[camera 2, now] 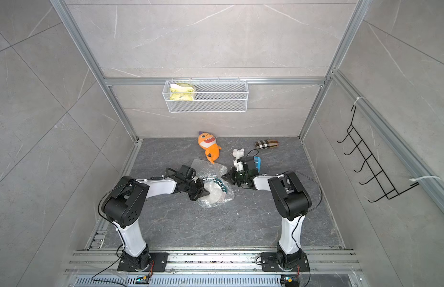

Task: Wrap dinner plates in bubble wrap
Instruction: Wrap the plate in the bubble wrap.

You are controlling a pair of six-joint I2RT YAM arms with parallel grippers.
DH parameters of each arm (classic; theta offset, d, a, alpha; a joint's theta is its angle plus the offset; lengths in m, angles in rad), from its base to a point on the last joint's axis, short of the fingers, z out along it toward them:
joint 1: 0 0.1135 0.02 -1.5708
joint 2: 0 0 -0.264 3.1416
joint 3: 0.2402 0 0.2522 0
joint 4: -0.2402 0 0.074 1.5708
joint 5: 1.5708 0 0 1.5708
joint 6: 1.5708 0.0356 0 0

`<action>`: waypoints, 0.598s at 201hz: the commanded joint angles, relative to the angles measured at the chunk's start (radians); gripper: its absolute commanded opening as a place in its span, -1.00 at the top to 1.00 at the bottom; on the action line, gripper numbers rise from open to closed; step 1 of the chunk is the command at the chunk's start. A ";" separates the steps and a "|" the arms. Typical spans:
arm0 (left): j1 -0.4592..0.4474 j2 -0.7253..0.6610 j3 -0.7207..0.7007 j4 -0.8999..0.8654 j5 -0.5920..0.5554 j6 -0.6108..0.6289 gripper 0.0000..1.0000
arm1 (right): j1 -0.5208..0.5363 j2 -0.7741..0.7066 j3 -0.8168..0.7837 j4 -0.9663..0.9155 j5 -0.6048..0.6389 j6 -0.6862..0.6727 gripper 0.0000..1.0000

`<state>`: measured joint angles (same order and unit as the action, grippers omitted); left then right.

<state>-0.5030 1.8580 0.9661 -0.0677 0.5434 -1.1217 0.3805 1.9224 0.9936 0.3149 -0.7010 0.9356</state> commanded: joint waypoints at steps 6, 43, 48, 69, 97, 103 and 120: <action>0.000 0.090 -0.053 -0.116 -0.155 0.005 1.00 | 0.082 -0.055 0.017 -0.142 0.064 -0.028 1.00; 0.001 0.102 -0.052 -0.102 -0.148 0.004 1.00 | 0.184 -0.057 0.060 -0.261 0.141 -0.094 1.00; 0.001 0.104 -0.051 -0.101 -0.148 0.005 1.00 | 0.195 -0.053 0.067 -0.271 0.152 -0.099 1.00; 0.001 0.113 -0.050 -0.093 -0.146 0.005 1.00 | 0.232 -0.032 0.091 -0.287 0.171 -0.104 1.00; 0.001 0.119 -0.051 -0.083 -0.144 0.005 1.00 | 0.266 -0.020 0.155 -0.327 0.200 -0.116 1.00; 0.001 0.121 -0.052 -0.080 -0.144 0.006 1.00 | 0.269 -0.014 0.176 -0.338 0.204 -0.119 1.00; 0.001 0.121 -0.055 -0.077 -0.141 0.005 1.00 | 0.279 0.006 0.246 -0.396 0.220 -0.145 0.99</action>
<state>-0.4965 1.8744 0.9661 -0.0433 0.5762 -1.1217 0.5739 1.9064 1.1351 -0.0044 -0.3641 0.8299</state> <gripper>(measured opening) 0.043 0.043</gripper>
